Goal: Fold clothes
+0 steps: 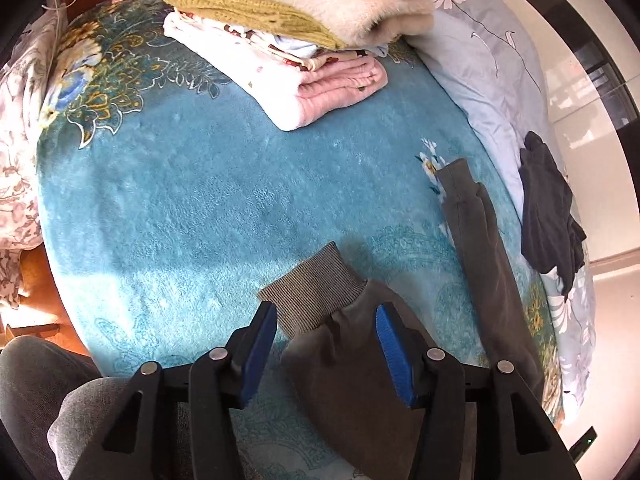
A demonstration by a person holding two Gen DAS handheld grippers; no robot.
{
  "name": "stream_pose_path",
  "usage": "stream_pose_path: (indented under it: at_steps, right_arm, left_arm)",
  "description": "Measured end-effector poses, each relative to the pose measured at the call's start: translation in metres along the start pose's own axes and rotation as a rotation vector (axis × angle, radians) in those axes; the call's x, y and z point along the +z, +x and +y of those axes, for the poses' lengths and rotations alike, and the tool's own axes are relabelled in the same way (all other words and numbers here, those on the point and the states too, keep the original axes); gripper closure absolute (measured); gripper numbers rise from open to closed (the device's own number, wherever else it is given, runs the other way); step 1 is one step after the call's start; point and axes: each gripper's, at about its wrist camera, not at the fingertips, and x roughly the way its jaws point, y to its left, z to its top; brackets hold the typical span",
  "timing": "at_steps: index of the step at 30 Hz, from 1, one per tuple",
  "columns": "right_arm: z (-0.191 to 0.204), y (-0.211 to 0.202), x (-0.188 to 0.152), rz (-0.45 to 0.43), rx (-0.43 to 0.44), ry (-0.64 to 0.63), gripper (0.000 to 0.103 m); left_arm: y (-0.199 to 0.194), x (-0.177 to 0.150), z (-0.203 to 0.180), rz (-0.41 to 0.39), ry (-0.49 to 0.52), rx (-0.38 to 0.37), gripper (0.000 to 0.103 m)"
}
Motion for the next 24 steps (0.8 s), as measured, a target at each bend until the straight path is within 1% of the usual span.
stream_pose_path:
  at_steps: [2,4,6,7,8,9,10,11,12,13,16,17,20,21,22,23,24]
  right_arm:
    - [-0.015,0.003,0.007,-0.011,-0.019,0.067,0.058]
    - [-0.021,0.01,0.01,0.034,0.019,0.097,0.058]
    - [-0.012,0.018,0.005,0.076,0.047,0.044,0.058]
    - [-0.006,0.022,0.002,0.091,0.047,0.01,0.059]
    - [0.002,0.025,-0.003,0.093,0.019,-0.035,0.062]
    - [0.008,0.029,-0.008,0.099,-0.01,-0.066,0.077]
    - [0.01,0.033,-0.013,0.116,-0.025,-0.079,0.084]
    - [0.009,0.037,-0.018,0.133,-0.018,-0.079,0.085]
    - [0.008,0.039,-0.024,0.151,-0.012,-0.088,0.088]
    - [0.008,0.04,-0.031,0.169,-0.007,-0.115,0.09]
    - [0.007,0.042,-0.051,0.215,-0.009,-0.19,0.09]
    - [0.003,0.043,-0.053,0.222,0.0,-0.178,0.09]
    - [-0.009,0.036,-0.049,0.208,0.056,-0.076,0.086]
    - [-0.011,0.03,-0.047,0.194,0.075,-0.055,0.081]
    - [-0.013,0.024,-0.045,0.176,0.091,-0.036,0.072]
    - [-0.015,0.017,-0.043,0.151,0.103,-0.023,0.069]
    - [-0.018,0.01,-0.041,0.132,0.109,-0.009,0.062]
  left_arm:
    - [0.011,-0.002,-0.008,0.026,0.01,-0.003,0.047]
    - [0.023,-0.007,-0.02,0.062,0.043,-0.007,0.047]
    - [0.033,-0.012,-0.032,0.096,0.079,-0.008,0.047]
    - [0.037,-0.015,-0.039,0.11,0.099,-0.007,0.047]
    - [0.04,-0.018,-0.044,0.122,0.115,-0.007,0.047]
    - [0.042,-0.019,-0.048,0.127,0.124,-0.009,0.047]
    - [0.044,-0.019,-0.051,0.13,0.132,-0.011,0.047]
    - [0.046,-0.02,-0.054,0.134,0.14,-0.013,0.047]
    - [0.047,-0.019,-0.057,0.134,0.143,-0.014,0.047]
    - [0.051,-0.017,-0.059,0.139,0.14,-0.014,0.047]
    - [0.064,-0.009,-0.068,0.167,0.124,-0.034,0.047]
    - [0.07,-0.006,-0.073,0.181,0.118,-0.048,0.047]
    - [0.091,0.008,-0.09,0.22,0.111,-0.1,0.047]
    - [0.098,0.014,-0.097,0.23,0.102,-0.12,0.047]
    - [0.106,0.021,-0.103,0.239,0.085,-0.143,0.047]
    - [0.114,0.028,-0.108,0.244,0.062,-0.166,0.047]
    - [0.122,0.036,-0.113,0.249,0.039,-0.189,0.046]
